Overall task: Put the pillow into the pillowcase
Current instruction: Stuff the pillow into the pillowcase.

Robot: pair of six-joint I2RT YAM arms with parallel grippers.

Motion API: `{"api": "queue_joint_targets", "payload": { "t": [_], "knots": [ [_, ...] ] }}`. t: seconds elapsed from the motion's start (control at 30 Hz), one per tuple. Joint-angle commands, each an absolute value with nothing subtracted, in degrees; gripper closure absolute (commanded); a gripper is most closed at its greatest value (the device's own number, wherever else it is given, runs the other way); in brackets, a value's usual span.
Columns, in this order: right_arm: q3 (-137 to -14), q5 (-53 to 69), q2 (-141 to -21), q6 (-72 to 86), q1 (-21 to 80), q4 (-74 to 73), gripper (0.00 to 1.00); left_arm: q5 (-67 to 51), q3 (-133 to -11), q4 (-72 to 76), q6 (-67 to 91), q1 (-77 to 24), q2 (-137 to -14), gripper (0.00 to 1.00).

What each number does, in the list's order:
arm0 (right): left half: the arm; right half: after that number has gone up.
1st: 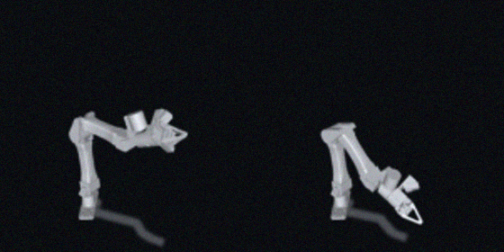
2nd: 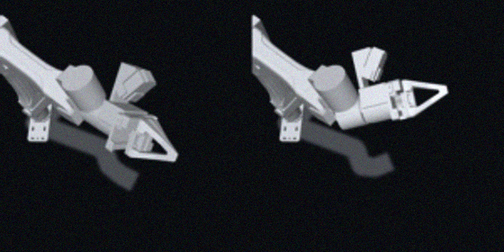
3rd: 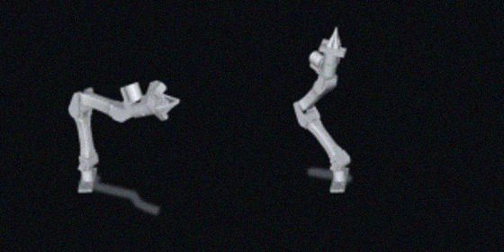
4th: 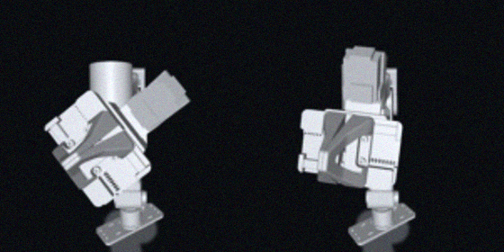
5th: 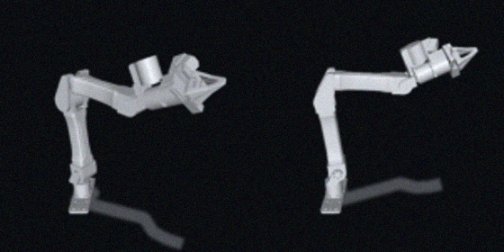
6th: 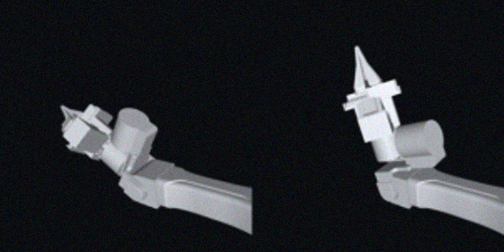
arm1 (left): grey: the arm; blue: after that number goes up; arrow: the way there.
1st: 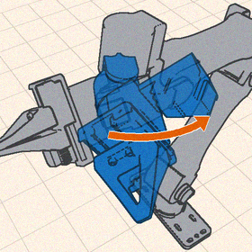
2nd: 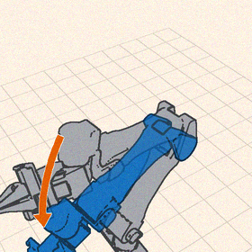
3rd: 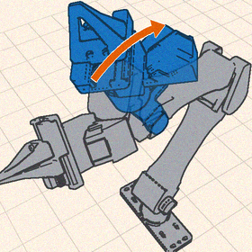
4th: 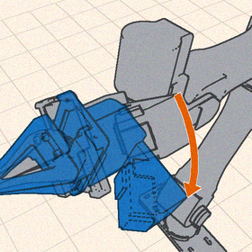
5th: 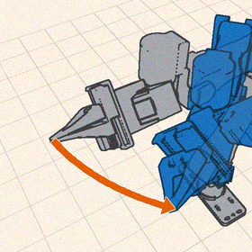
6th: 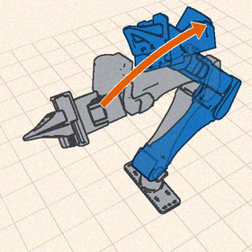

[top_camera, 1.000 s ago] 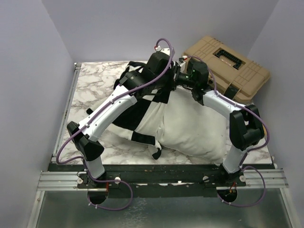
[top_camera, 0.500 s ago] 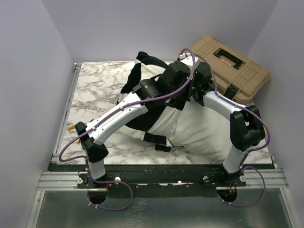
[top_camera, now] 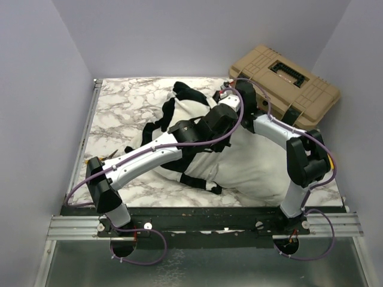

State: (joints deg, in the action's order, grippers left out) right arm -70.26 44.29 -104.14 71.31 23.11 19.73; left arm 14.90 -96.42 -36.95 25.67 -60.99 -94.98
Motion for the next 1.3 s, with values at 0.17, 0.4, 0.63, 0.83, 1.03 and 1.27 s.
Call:
{"api": "queue_joint_targets", "payload": {
  "t": [0.17,0.4,0.63,0.83,1.03,1.27],
  "knots": [
    [-80.1,43.7,-100.0,52.5,22.5,0.5,0.3,17.7,-95.9,-34.1,30.9,-60.0,-86.3,0.94],
    [-74.7,50.9,-97.5,63.9,21.2,8.2,0.21,13.2,-94.8,-34.0,30.7,-55.4,-85.9,1.0],
    [-77.2,46.5,-88.5,50.4,15.9,-20.5,0.11,16.9,-90.0,-28.9,34.2,-54.0,-80.4,1.0],
    [-74.6,50.6,-83.1,52.5,13.8,-20.4,0.11,16.9,-86.6,-26.1,34.4,-53.3,-77.4,1.0],
    [-81.6,48.5,-87.6,37.5,14.9,-34.8,0.15,16.7,-88.8,-25.5,36.3,-52.5,-77.3,1.0],
    [-76.1,34.6,-86.8,24.4,22.0,-40.0,0.13,17.9,-90.4,-24.3,42.5,-51.5,-77.7,1.0]
  ]
}}
